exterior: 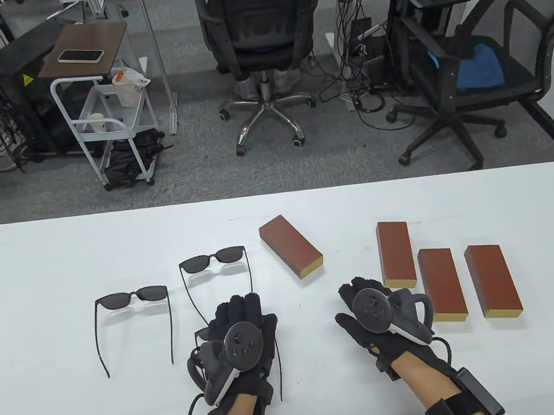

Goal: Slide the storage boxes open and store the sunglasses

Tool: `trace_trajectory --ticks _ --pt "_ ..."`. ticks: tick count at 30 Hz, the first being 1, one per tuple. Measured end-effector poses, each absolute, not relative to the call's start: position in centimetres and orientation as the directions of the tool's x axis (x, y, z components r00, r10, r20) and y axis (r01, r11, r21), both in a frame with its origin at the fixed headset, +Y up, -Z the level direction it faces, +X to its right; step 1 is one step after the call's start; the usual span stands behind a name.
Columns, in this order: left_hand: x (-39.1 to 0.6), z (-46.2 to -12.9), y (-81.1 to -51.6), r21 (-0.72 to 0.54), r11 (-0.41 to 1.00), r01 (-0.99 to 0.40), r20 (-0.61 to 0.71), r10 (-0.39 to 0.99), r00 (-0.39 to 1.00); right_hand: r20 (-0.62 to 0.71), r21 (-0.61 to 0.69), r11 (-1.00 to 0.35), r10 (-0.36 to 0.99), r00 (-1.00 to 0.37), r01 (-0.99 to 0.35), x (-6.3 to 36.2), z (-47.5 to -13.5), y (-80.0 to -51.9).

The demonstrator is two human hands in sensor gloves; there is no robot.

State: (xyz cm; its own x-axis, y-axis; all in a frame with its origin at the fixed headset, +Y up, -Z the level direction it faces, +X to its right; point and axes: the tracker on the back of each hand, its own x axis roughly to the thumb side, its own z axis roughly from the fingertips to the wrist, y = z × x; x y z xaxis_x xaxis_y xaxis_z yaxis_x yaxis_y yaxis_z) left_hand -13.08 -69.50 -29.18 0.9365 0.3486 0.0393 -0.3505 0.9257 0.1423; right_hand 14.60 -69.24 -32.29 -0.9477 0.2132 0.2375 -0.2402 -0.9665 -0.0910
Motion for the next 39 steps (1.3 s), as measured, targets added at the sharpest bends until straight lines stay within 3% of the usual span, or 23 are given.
trace_trajectory --ticks 4,14,24,39 --pt "-13.7 -29.4 -69.8 0.082 0.925 -0.37 0.002 0.371 0.929 0.225 -0.09 -0.96 0.239 -0.945 -0.264 15.8 -30.7 -70.0" --pt "-16.4 -29.8 -69.7 0.063 0.929 -0.365 -0.098 0.369 0.924 0.175 -0.044 -0.971 0.223 -0.959 -0.234 17.2 -30.7 -72.4" --pt "-18.3 -30.9 -72.0 -0.005 0.989 -0.146 -0.205 0.142 0.968 0.079 -0.045 -0.958 0.281 -0.957 -0.285 20.4 -30.9 -72.6" --pt "-17.9 -31.5 -73.5 -0.059 0.997 -0.051 -0.196 0.039 0.98 0.069 -0.029 -0.956 0.29 -0.955 -0.293 20.8 -31.2 -72.9"
